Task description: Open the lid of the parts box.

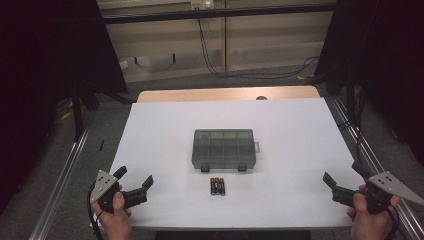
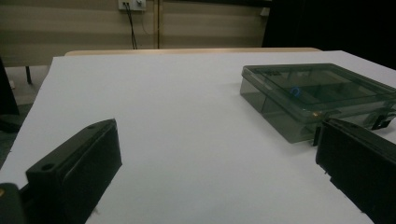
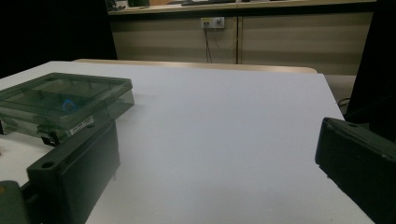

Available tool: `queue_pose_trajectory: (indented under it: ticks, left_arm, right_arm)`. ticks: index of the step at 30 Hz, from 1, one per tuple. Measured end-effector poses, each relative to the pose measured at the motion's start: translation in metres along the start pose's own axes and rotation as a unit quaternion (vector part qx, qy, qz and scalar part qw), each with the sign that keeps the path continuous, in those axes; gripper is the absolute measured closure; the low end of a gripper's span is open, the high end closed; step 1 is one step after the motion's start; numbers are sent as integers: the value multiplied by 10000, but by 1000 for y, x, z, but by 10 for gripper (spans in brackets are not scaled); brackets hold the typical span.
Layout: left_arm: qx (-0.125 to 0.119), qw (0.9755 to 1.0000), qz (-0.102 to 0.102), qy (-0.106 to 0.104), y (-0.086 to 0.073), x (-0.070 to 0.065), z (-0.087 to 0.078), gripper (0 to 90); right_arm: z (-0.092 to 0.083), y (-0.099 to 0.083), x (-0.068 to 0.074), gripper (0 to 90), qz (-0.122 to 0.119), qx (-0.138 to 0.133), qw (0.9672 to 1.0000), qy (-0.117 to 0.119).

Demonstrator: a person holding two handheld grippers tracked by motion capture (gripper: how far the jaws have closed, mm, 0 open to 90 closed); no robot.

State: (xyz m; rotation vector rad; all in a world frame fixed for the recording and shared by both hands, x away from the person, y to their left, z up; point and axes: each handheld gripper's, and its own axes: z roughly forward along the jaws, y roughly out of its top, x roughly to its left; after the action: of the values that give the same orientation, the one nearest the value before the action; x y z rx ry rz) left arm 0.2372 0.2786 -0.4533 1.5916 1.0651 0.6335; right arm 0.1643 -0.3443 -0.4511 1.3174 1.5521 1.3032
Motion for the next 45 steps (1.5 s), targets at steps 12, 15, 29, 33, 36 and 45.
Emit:
queue_pose_trajectory:
  ticks: [12, 15, 29, 33, 36, 45]
  left_arm:
    - [87, 9998, -48, -148, 5, -7, 4, 0]
    - [125, 9997, -71, -178, 7, -11, 6, 0]
    - [364, 9987, 56, -359, 14, -27, 26, 10]
    - [388, 9984, 81, -405, 17, -31, 32, 12]
    - [397, 9982, 93, -447, 18, -36, 36, 14]
    - [480, 9969, 305, -550, 23, -50, 51, 15]
  right_arm:
    - [9, 7, 7, 0, -5, 13, 10000, 33]
    - [11, 8, 10, 0, -59, 50, 9999, 70]
    - [31, 16, 28, 11, -179, 183, 9994, 215]
    - [37, 21, 32, 14, -177, 181, 9992, 295]
    - [41, 24, 36, 16, -175, 176, 9991, 348]
    - [55, 34, 49, 31, -102, 174, 9985, 509]
